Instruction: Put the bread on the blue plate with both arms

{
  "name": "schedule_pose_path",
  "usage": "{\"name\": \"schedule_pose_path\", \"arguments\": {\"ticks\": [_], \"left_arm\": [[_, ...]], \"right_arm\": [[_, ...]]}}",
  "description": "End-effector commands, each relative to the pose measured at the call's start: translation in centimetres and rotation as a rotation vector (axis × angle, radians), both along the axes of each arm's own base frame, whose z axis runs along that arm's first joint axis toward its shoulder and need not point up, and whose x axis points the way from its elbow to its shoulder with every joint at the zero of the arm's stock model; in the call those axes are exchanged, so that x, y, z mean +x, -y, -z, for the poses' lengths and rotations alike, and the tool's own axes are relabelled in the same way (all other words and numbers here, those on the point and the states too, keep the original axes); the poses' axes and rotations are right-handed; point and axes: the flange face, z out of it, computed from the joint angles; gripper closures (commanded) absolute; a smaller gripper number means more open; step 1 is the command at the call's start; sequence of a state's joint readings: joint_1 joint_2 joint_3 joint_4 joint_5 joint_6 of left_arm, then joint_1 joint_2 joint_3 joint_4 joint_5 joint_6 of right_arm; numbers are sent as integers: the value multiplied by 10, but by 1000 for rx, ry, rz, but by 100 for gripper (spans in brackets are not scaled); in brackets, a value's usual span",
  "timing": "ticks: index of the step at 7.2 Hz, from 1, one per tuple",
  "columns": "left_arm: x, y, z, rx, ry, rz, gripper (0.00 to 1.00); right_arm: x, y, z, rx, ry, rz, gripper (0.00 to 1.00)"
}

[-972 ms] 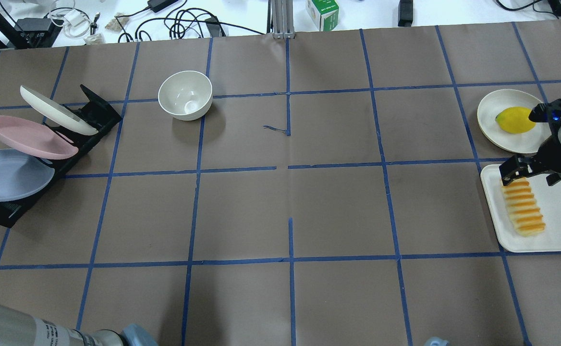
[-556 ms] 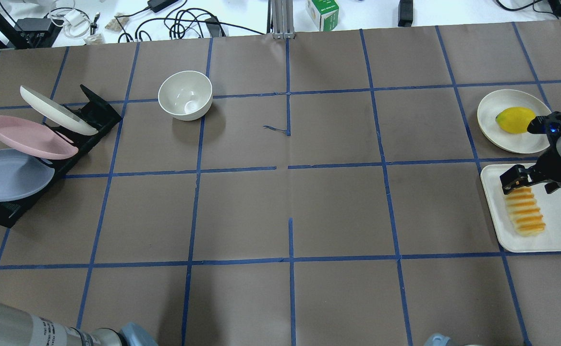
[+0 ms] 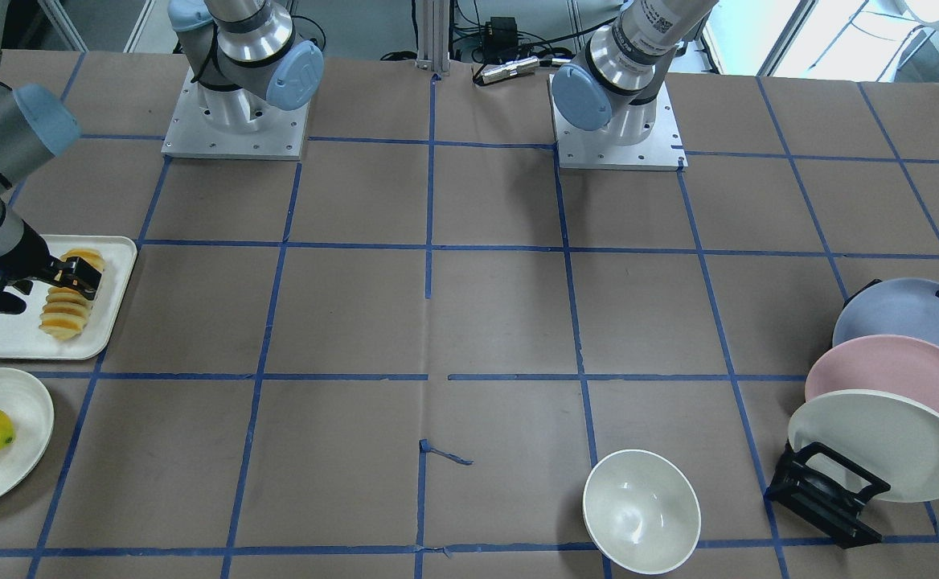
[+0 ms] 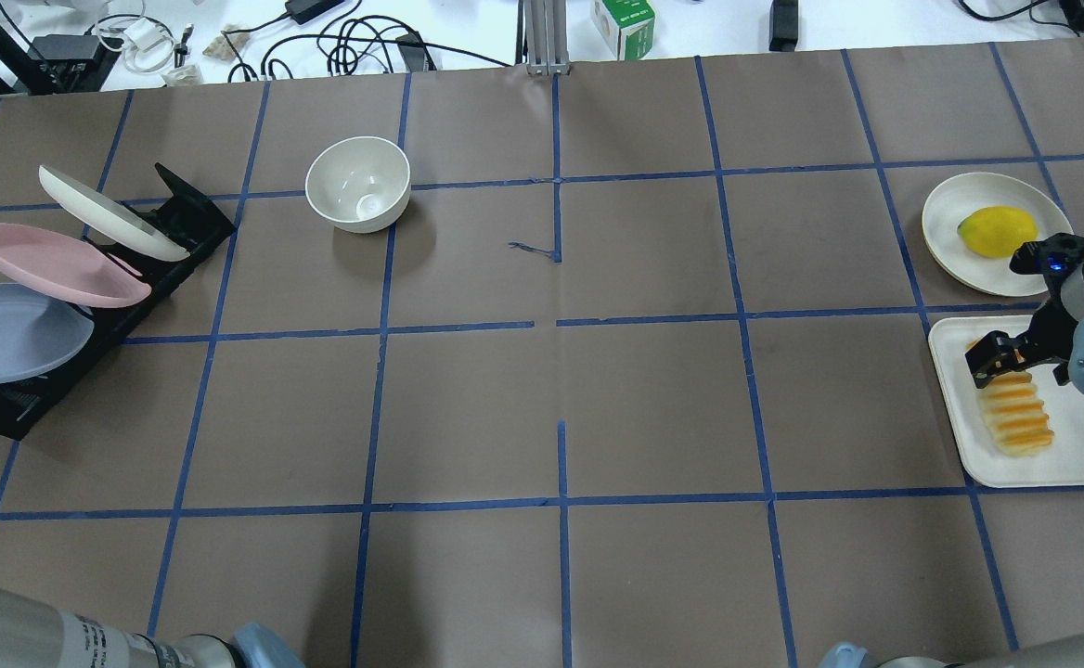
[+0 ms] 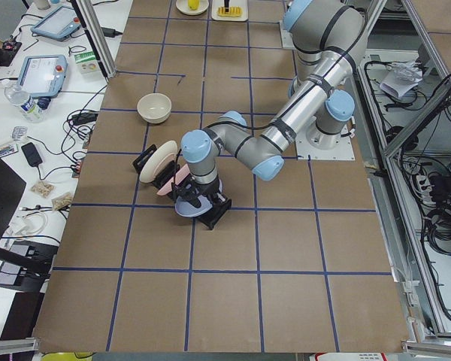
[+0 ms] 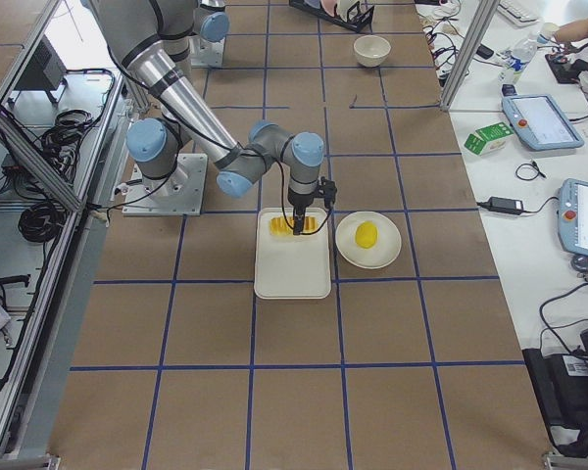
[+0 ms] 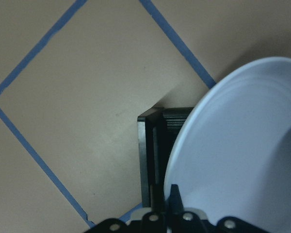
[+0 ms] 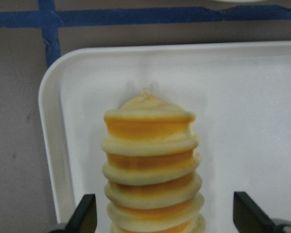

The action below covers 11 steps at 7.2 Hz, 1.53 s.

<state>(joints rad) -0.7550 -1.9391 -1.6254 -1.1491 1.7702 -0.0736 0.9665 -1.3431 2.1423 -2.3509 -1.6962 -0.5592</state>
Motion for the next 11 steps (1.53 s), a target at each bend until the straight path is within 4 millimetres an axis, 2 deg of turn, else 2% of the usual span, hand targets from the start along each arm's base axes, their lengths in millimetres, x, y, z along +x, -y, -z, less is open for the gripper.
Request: {"name": "schedule_pose_path", "arguments": {"ticks": [1,2,3,4,5,6,7,8,9,10,11], "left_arm": [[-4,-7,-17,31,16,1,100],[-13,-24,-29,139,-19,8,100],[-28,-37,-44,219,-82,25,100],[-43,-38,-59,229,-95,57,100],[-62,-43,-65,276,-174,219,100],[-93,-34,-66,303,-212,382,100],[-131,-21,-68,319,-231,483,100],[-174,-18,-66,334,-321,554,100],[-229,-1,-66,261,-394,596,100],[-281,7,-73,257,-371,622,100],[-336,14,-77,225,-382,601,100]], "right_arm": [[-1,0,12,21,10,5,0],[-1,1,20,35,20,2,0],[-2,2,23,39,25,5,20],[-2,2,19,38,18,11,69],[-3,2,17,45,15,9,100],[-5,0,10,61,-23,3,100],[-4,-2,-7,40,-47,1,100],[0,-3,-34,10,-63,0,100],[0,4,-60,0,-56,-2,100],[-3,20,-85,16,-43,-15,100],[14,43,-117,33,-29,-61,100]]}}
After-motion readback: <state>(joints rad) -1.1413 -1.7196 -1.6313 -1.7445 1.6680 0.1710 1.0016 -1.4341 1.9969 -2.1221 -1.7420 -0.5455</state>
